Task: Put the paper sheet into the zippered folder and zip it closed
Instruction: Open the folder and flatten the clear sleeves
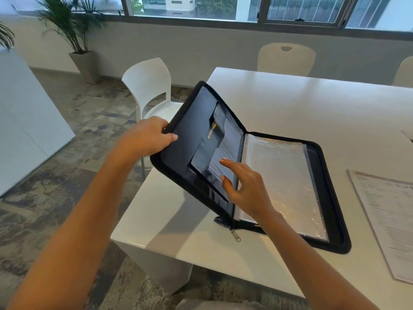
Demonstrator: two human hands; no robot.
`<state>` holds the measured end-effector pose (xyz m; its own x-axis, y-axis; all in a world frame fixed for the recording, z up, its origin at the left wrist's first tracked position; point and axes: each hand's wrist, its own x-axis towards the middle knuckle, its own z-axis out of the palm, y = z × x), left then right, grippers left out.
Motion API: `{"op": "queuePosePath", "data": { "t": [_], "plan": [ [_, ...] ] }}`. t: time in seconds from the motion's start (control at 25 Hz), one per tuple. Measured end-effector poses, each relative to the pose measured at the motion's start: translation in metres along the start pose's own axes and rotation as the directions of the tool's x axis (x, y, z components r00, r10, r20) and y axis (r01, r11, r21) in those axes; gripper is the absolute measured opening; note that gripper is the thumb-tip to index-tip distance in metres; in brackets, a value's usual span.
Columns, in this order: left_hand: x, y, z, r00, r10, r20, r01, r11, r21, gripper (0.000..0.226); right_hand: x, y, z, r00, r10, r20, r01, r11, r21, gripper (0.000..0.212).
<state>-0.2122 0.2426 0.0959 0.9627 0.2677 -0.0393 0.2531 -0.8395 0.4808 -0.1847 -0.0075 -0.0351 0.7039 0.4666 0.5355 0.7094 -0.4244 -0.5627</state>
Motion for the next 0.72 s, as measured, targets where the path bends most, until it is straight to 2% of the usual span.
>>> {"op": "queuePosePath", "data": {
  "t": [0.12,0.2,0.32,0.48,0.72],
  "plan": [
    [-0.001,-0.012,0.021,0.996,0.016,-0.093,0.025,0.908,0.417,0.04,-0.01,0.023,0.003,0.994,0.109,0.032,-0.106,0.991,-0.076,0.042],
    [0.0,-0.015,0.044,0.997,0.009,-0.081,0.035,0.856,0.516,0.054,-0.016,0.034,0.003,0.987,0.154,0.036,-0.148,0.981,-0.128,0.041],
    [0.004,-0.011,0.079,1.0,0.008,-0.024,0.006,0.852,0.524,0.068,-0.022,0.046,0.0,0.98,0.195,0.046,-0.184,0.965,-0.187,0.041],
    [0.004,-0.004,0.127,0.994,0.071,0.08,-0.101,0.874,0.476,0.078,-0.03,0.053,-0.006,0.971,0.235,0.042,-0.221,0.952,-0.212,0.04],
    [0.007,0.017,0.177,0.974,0.191,0.121,-0.225,0.853,0.47,0.087,-0.044,0.064,-0.022,0.94,0.341,0.024,-0.322,0.906,-0.274,0.044]
  ]
}}
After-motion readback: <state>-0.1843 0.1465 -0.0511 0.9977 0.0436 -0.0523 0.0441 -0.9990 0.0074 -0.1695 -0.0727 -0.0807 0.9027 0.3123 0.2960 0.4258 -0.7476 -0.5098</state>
